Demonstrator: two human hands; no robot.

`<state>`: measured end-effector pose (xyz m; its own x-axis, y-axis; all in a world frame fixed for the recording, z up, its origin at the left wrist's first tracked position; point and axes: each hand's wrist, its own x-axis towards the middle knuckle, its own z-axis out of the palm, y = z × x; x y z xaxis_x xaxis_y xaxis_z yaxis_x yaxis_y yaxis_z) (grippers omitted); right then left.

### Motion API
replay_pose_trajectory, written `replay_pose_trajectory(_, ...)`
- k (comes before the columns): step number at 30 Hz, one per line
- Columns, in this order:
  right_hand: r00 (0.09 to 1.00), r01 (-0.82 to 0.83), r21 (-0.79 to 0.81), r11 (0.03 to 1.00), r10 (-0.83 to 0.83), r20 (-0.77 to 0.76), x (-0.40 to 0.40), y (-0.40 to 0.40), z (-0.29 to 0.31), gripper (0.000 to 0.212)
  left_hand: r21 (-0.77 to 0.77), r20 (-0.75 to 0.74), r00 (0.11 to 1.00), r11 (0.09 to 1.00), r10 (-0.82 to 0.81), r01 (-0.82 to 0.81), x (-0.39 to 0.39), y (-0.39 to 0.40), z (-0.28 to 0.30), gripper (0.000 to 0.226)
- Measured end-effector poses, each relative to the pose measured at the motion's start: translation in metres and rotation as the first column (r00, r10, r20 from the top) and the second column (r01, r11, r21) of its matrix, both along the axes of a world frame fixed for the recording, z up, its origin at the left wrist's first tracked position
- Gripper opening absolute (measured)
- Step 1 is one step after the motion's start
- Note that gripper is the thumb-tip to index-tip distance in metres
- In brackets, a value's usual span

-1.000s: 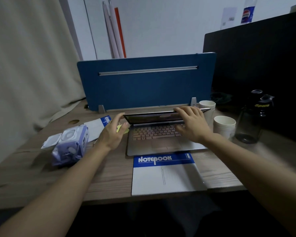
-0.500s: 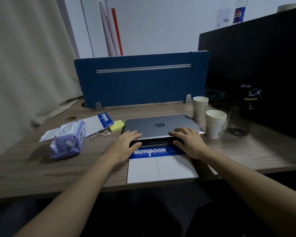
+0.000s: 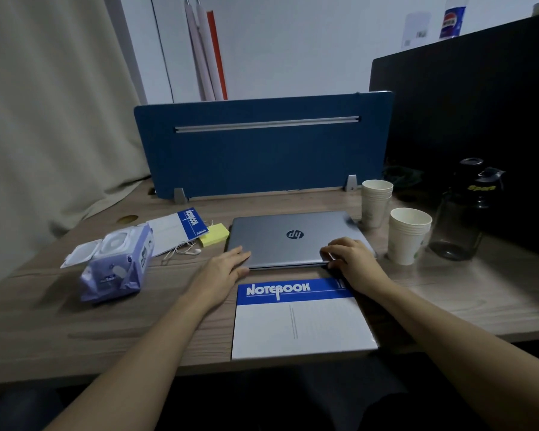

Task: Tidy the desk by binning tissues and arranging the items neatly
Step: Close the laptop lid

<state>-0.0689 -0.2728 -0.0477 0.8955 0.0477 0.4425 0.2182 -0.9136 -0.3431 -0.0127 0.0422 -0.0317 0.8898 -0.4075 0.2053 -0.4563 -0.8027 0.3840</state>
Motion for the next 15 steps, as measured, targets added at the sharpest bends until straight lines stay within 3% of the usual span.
replay_pose_trajectory(15, 0.995, 0.055, -0.157, 0.986, -0.042, 0.089, 0.121, -0.016, -0.001, 0.024, -0.130, 0.124, 0.987, 0.988, 0.098, -0.082, 0.116, -0.049, -0.016, 0.039)
